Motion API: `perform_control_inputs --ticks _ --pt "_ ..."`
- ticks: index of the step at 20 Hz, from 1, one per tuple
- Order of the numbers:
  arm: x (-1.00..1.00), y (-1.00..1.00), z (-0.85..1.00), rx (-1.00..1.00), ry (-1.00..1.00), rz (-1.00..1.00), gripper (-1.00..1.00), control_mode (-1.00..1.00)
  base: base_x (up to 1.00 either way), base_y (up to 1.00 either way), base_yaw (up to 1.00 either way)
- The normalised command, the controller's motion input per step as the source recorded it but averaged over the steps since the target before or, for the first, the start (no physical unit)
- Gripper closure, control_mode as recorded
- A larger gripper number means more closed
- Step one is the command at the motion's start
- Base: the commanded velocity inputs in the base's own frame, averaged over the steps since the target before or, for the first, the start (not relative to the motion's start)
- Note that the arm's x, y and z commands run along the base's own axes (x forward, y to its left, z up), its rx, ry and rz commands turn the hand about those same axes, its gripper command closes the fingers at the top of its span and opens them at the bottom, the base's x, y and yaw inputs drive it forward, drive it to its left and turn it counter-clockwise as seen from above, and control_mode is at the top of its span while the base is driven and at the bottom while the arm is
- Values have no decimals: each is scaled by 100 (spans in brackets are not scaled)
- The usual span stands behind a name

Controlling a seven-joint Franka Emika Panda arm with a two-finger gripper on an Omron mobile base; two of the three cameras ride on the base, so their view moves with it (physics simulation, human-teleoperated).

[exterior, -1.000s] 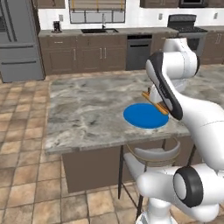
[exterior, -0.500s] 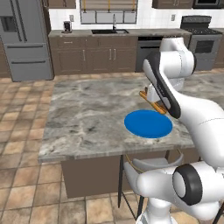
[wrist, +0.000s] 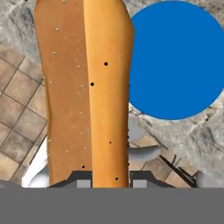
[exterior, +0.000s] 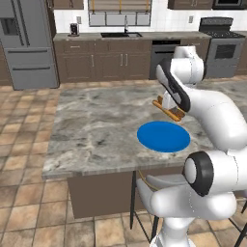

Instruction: Move the hot dog bun to the plate on the dining table and place the condiment next to that plate. Then navigate to the fridge and take the sausage and place it on the plate as well.

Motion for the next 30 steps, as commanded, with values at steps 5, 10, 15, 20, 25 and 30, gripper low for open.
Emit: perform_control_inputs --ticks 5,10,15,20,25,30 --pt "87 -29 -57 0 0 16 100 -100 0 0 0" --pt "78 -10 -69 0 8 17 100 -100 0 0 0" --pt "73 -15 -66 0 4 14 100 -100 0 0 0" --pt "79 -28 -49 0 0 19 100 -100 0 0 0" --pt "64 -33 -53 0 4 15 100 -100 0 0 0" --pt "21 -33 -65 0 7 12 100 -100 0 0 0"
